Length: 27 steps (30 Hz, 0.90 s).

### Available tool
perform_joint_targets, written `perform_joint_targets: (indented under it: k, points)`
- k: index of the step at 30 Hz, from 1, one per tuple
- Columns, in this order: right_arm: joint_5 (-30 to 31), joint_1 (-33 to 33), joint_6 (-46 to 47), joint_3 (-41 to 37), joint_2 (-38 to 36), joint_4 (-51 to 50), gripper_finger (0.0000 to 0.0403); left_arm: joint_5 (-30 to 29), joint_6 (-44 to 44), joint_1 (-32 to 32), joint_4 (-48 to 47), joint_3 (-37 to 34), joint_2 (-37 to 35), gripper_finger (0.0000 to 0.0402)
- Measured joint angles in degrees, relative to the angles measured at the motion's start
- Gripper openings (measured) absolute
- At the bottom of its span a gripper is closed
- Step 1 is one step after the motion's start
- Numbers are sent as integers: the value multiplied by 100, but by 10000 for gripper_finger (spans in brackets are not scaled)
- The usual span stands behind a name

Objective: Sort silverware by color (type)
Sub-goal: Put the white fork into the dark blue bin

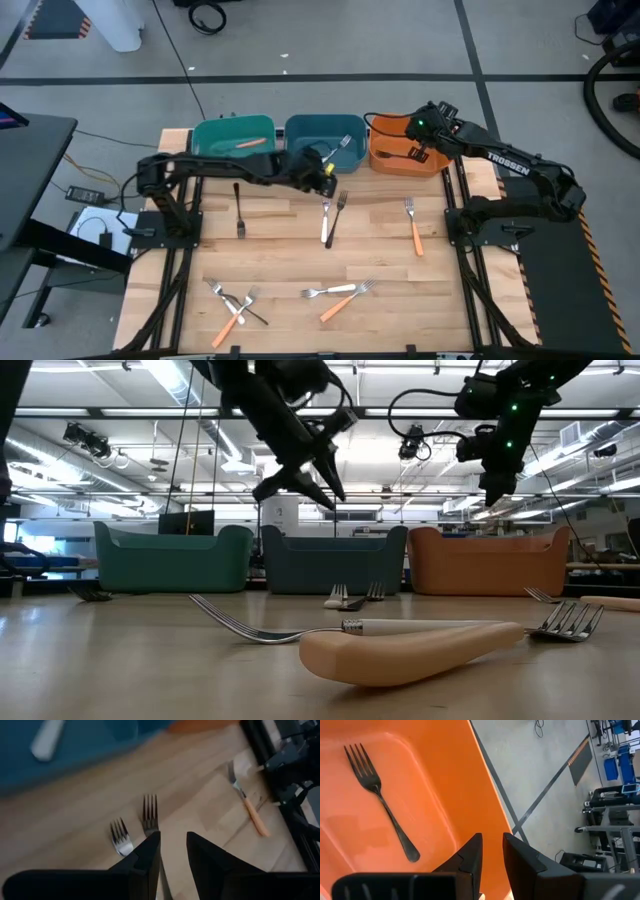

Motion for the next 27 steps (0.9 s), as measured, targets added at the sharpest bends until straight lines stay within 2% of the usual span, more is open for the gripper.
perform_joint_targets:
  k: [6,13,17,27]
  points:
    - [2,-2,12,0,0,2,85,-7,-671,-249,-176,0,315,103]
    - [-1,-2,418,0,0,64,85,-2,-1019,-499,-230,4,734,103]
    - [-4,-2,794,0,0,89,85,77,-1030,-605,-289,3,940,103]
    - [16,-2,870,0,2,87,85,120,-870,-746,-428,2,1007,103]
